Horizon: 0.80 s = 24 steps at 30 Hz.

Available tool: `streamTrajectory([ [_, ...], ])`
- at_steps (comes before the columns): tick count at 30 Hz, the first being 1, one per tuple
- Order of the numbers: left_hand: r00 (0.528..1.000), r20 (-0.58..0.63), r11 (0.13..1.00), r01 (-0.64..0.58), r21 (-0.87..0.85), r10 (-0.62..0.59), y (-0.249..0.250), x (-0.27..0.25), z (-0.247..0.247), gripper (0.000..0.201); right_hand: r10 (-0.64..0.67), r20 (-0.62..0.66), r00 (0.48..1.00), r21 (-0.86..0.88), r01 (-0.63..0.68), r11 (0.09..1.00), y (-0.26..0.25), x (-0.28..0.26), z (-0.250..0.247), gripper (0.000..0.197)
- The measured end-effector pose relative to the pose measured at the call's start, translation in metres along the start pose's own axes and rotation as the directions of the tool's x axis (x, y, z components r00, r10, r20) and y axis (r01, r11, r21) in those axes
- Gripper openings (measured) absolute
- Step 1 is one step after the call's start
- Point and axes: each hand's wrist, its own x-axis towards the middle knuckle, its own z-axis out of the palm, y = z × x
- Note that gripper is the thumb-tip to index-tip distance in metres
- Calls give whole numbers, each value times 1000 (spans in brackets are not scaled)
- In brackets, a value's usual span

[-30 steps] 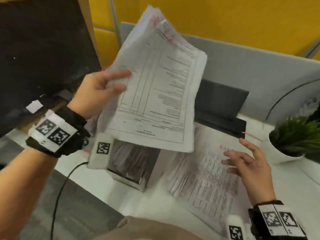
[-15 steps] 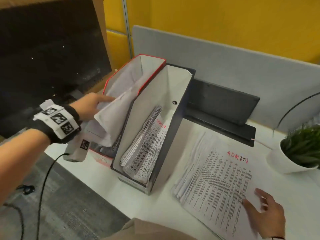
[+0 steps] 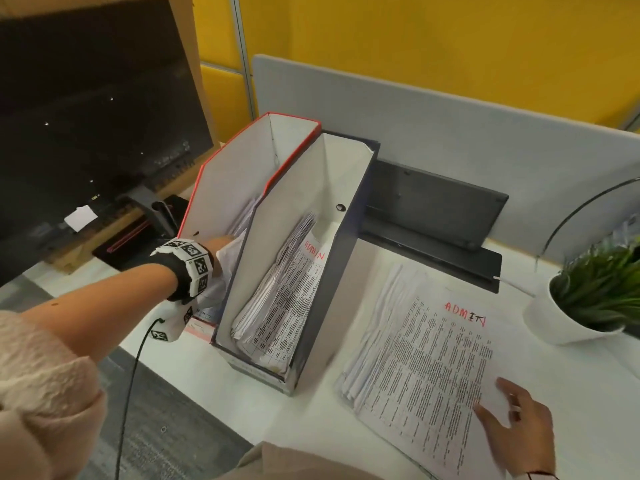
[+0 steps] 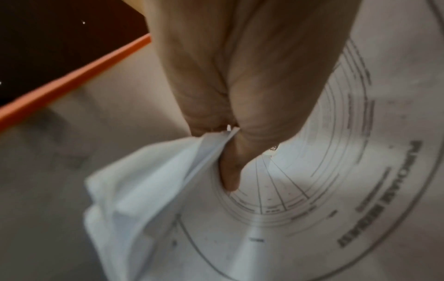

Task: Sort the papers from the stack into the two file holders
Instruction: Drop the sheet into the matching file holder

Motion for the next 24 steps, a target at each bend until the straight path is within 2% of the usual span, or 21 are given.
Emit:
streamTrajectory([
  [2, 995, -56, 994, -74, 80, 78, -3, 12, 6, 56, 0, 0, 1000, -7, 0, 1000, 0, 0, 0, 62],
  [6, 979, -138, 973, -120, 196, 149, -9, 17, 11, 56, -16, 7, 1000, 0, 16, 1000, -2, -3, -1, 62],
  [10, 943, -239, 967, -195, 163, 230, -15, 13, 7, 57, -21, 19, 1000, 13, 20, 1000, -3, -2, -2, 62],
  [12, 918, -308, 968, -237, 85, 252, -18, 6, -5, 53, -38, 27, 999, 2, 38, 999, -3, -2, -2, 62],
  [14, 866, -432, 955, -295, -34, 252, -19, -6, -25, 47, -44, 35, 998, -6, 44, 999, -3, -1, -2, 62],
  [16, 806, -563, 922, -339, -185, 183, -17, -19, -48, 47, -45, 46, 998, -17, 46, 999, -3, -1, -2, 61],
  [19, 691, -716, 839, -444, -313, 99, 2, -43, -80, 41, -33, 63, 997, -5, 34, 999, -4, -1, -4, 60],
  [22, 548, -828, 713, -628, -311, 121, 44, -68, -99, 32, -12, 74, 997, -5, 12, 1000, -9, -5, -6, 57],
  [24, 498, -851, 575, -750, -327, 166, 81, -83, -102, 27, -11, 76, 997, -4, 12, 1000, -12, -7, -7, 57],
])
